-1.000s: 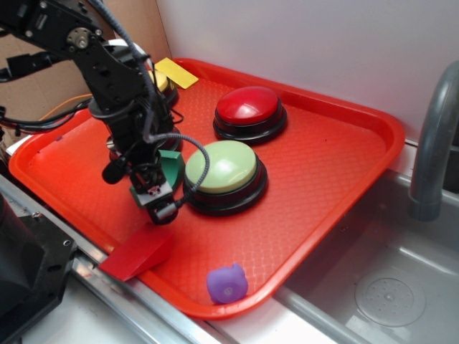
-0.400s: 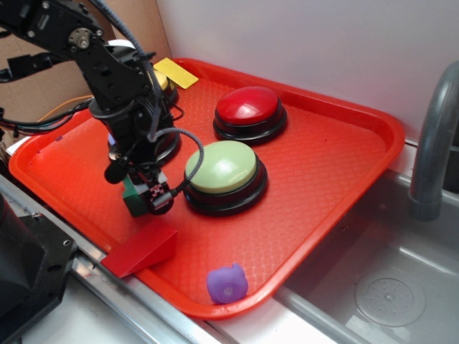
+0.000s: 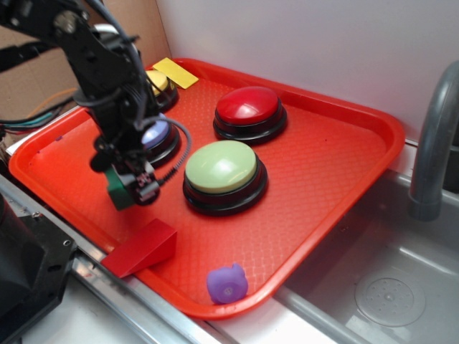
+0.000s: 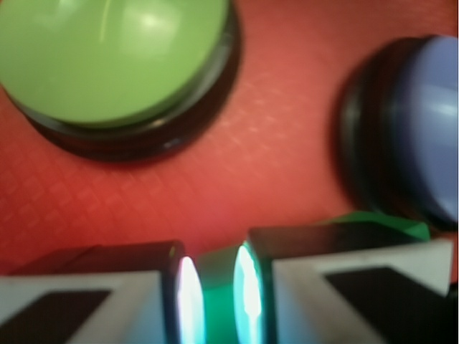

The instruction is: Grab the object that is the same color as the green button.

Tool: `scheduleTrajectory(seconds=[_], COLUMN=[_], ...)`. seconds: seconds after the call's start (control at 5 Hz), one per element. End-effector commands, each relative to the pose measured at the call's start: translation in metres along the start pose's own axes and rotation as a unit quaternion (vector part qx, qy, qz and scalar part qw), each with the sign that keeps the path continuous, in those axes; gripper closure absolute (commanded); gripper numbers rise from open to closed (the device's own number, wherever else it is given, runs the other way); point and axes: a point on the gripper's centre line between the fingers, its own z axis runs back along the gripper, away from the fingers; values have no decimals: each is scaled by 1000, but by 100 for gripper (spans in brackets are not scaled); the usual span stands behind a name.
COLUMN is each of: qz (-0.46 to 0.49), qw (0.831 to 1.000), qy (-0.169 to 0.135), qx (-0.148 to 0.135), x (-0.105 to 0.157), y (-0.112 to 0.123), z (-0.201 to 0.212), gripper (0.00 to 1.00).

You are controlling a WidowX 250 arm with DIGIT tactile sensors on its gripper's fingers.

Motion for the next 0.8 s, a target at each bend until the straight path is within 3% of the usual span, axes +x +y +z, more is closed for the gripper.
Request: scheduleTrajectory(seconds=[0.0,0.2,0.6], qz=[101,124,119], qw=[995,992,993], qy=[-2,-1,-1], qx=[1,-13,-10], x=[16,17,12], y=[26,44,67], z=[77,111,140], gripper=[100,100,100])
